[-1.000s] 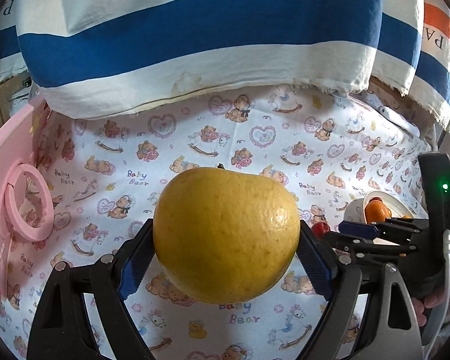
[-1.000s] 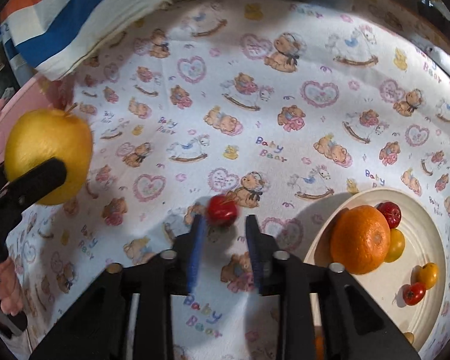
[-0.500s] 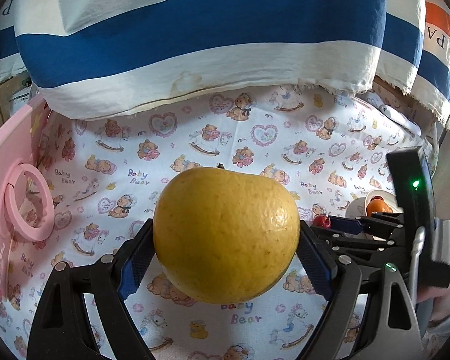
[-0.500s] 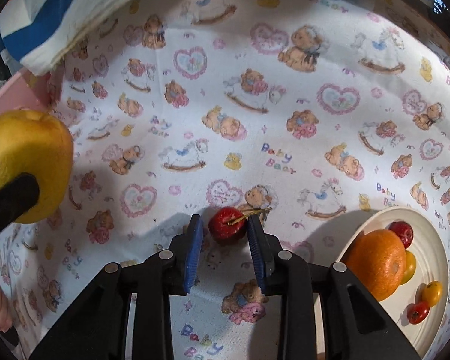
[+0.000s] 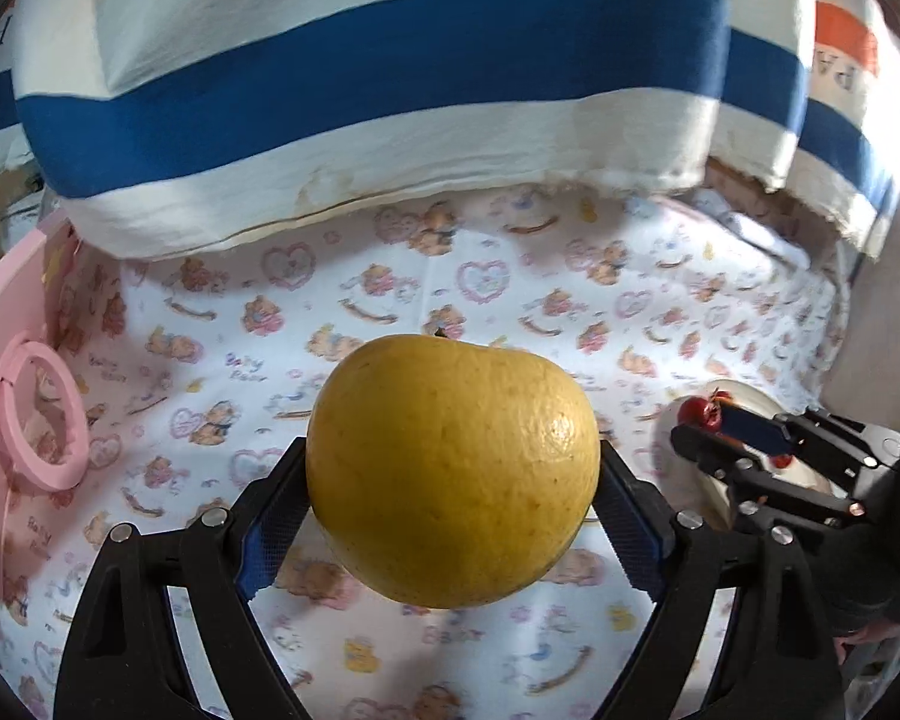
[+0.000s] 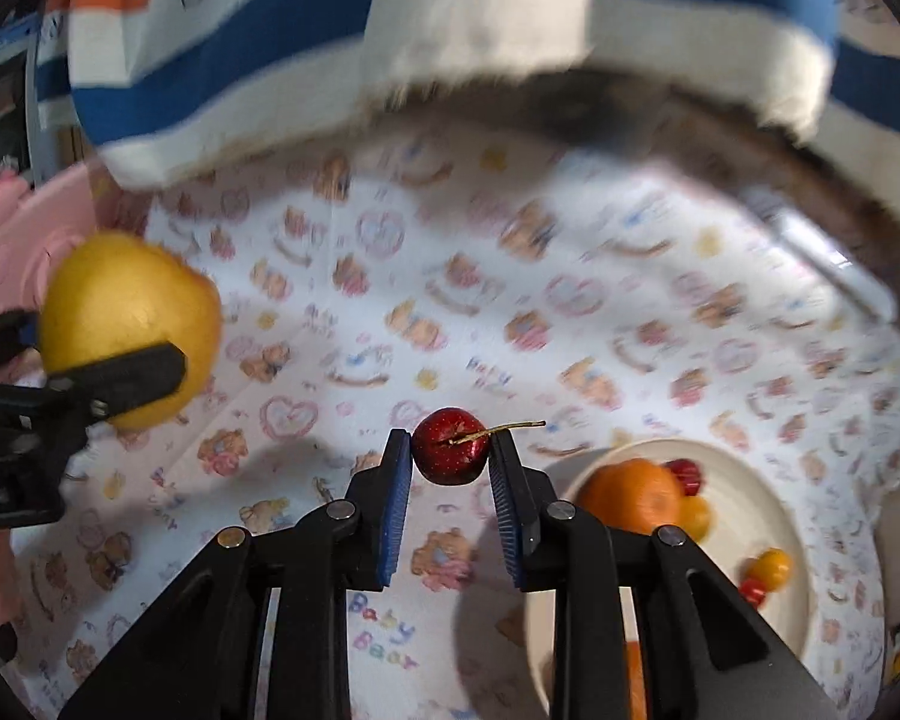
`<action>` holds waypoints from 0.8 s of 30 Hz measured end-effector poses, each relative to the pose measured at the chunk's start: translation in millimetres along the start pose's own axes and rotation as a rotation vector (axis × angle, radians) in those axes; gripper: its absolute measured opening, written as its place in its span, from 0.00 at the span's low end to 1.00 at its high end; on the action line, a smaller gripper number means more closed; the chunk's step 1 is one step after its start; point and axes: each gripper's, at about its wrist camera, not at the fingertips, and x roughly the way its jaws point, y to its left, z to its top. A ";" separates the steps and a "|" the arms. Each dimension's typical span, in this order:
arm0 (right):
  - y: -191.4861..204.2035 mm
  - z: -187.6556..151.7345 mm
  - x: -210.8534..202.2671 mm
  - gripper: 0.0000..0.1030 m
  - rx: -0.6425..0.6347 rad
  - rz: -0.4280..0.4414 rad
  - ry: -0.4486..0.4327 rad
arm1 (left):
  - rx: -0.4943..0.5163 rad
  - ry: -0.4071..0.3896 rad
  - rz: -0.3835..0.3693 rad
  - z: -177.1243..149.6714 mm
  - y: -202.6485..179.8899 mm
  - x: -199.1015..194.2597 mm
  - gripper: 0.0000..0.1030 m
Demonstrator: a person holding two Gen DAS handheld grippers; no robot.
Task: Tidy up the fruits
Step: 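Lower the pear onto the plate with the left gripper while the right releases the cherry there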
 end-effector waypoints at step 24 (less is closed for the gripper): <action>-181.5 -98.3 -58.3 0.27 0.292 -0.079 0.011 | 0.096 0.025 -0.057 -17.9 -44.6 4.0 0.85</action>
